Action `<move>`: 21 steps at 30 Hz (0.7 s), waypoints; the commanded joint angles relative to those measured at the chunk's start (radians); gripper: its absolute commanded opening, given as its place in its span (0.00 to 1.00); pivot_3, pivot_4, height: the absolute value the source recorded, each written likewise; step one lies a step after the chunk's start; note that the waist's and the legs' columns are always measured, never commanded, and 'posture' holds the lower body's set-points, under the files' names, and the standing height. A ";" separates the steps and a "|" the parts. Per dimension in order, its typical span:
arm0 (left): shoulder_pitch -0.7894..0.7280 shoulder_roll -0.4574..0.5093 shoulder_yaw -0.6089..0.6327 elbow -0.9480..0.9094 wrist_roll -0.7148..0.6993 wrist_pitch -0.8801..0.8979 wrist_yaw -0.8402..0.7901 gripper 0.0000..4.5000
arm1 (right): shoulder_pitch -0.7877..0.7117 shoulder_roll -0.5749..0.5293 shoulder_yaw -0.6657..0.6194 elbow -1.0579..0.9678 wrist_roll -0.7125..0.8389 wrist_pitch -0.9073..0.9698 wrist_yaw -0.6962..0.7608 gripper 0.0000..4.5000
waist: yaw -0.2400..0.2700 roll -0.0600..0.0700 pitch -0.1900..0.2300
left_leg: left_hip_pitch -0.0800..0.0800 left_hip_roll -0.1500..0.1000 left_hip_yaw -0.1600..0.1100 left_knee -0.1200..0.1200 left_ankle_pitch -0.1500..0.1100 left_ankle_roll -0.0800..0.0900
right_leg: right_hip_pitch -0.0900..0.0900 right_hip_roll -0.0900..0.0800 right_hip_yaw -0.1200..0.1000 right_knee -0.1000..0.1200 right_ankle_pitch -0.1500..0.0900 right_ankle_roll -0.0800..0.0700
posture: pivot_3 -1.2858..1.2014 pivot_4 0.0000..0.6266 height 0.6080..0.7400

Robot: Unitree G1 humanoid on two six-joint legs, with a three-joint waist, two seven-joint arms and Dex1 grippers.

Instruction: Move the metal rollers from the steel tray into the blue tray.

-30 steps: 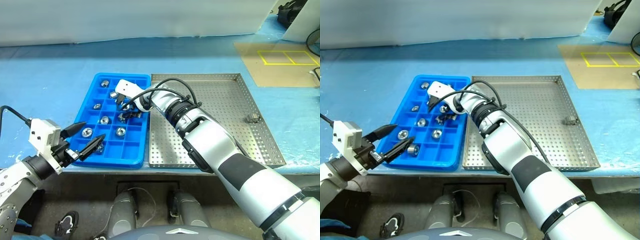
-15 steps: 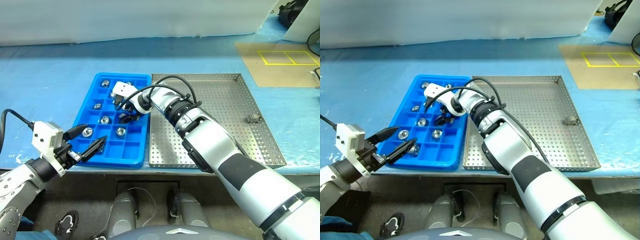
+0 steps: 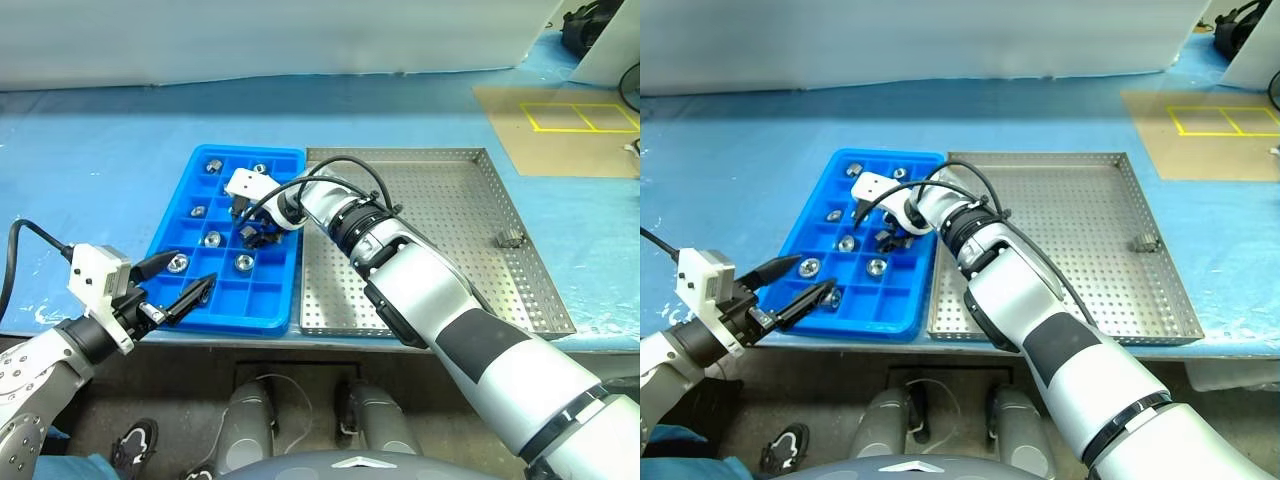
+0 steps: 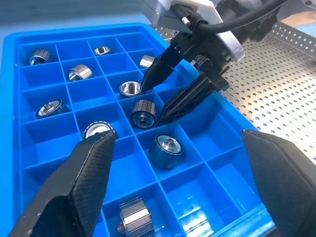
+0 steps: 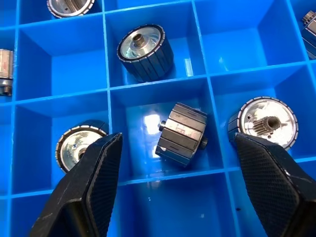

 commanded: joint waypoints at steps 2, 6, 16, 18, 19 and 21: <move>0.002 0.009 0.008 -0.036 -0.003 -0.014 -0.003 0.96 | -0.009 0.048 -0.007 -0.066 0.030 0.041 0.070 0.82 | 0.001 0.000 0.000 | 0.000 0.000 0.000 0.000 0.000 0.000 | 0.000 0.000 0.000 0.000 0.000 0.000 | 0.45 0.24 1.00; 0.001 0.011 0.006 -0.034 -0.002 -0.014 -0.004 0.96 | -0.005 0.043 -0.005 -0.100 0.039 0.066 0.111 0.82 | 0.000 0.000 0.000 | 0.000 0.000 0.000 -0.001 0.000 0.000 | 0.000 0.000 0.000 -0.001 0.000 -0.001 | 0.45 0.24 1.00; -0.001 0.012 -0.002 -0.030 0.008 -0.015 -0.004 0.96 | 0.050 0.037 0.042 -0.123 0.006 0.004 0.042 0.82 | 0.002 0.000 0.000 | 0.001 0.000 0.000 -0.001 0.000 -0.001 | 0.000 0.000 0.000 0.000 0.000 -0.001 | 0.45 0.24 1.00; 0.000 0.011 -0.001 -0.031 0.009 -0.015 -0.005 0.96 | 0.044 0.037 0.030 -0.108 0.011 -0.021 0.013 0.82 | 0.002 0.000 0.000 | 0.001 0.000 0.000 -0.001 0.000 -0.001 | 0.000 0.000 0.000 0.000 0.000 -0.001 | 0.45 0.24 1.00; 0.001 0.012 0.000 -0.031 0.010 -0.015 -0.006 0.96 | 0.039 0.038 0.025 -0.102 0.014 -0.022 0.005 0.82 | 0.002 0.000 0.000 | 0.001 0.000 0.000 -0.001 0.000 -0.001 | 0.000 0.000 0.000 0.000 0.000 -0.001 | 0.45 0.24 1.00; 0.004 0.012 0.001 -0.030 0.011 -0.016 -0.009 0.96 | 0.035 0.036 0.027 -0.099 0.012 -0.042 0.000 0.82 | 0.002 0.000 0.000 | 0.001 0.000 0.000 -0.001 0.000 -0.001 | 0.000 0.000 0.000 0.000 0.000 -0.001 | 0.45 0.24 1.00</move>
